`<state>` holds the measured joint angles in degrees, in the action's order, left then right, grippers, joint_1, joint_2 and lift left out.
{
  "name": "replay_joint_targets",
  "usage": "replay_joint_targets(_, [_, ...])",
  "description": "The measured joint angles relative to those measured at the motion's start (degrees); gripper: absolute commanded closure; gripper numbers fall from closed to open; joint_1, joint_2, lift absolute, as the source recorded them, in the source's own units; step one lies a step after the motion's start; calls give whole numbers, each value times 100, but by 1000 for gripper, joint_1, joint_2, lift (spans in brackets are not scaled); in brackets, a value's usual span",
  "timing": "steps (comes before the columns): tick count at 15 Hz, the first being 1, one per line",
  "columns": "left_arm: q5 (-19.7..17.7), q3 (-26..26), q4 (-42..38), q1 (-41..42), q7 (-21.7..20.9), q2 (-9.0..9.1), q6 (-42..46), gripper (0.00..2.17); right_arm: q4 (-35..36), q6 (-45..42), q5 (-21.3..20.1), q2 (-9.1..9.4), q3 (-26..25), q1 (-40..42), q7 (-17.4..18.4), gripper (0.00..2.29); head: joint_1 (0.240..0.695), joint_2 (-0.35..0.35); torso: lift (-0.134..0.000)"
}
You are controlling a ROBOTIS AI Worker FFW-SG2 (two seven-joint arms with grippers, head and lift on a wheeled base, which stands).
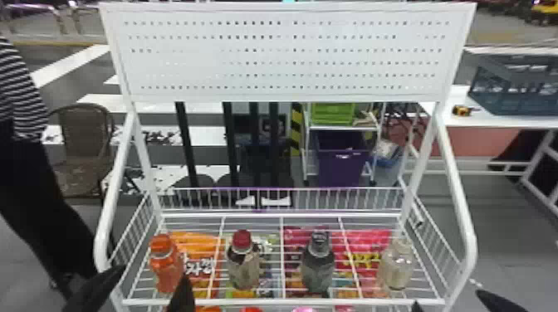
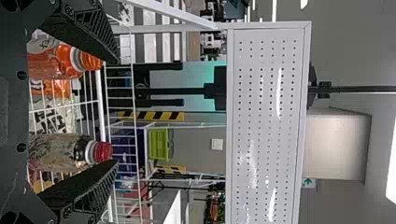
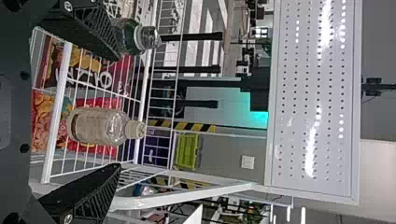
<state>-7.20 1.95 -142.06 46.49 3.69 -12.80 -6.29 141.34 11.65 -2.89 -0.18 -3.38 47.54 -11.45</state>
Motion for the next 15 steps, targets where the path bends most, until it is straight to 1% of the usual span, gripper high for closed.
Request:
replay_joint_targets(2, [-22, 6, -18, 0, 0, 4, 0, 134, -69, -654, 38, 0, 5, 221, 2, 83, 499, 0, 0])
replay_joint_targets(5, [-26, 15, -14, 0, 9, 19, 6, 134, -104, -1158, 120, 0, -7, 431, 3, 83, 499, 0, 0])
replay_joint_targets(10, [-19, -2, -83, 21, 17, 19, 0, 134, -59, -1320, 256, 0, -96, 552, 12, 83, 499, 0, 0])
replay_joint_targets(15, [-83, -237, -107, 86, 16, 30, 18, 134, -22, -1362, 348, 0, -102, 578, 12, 83, 499, 0, 0])
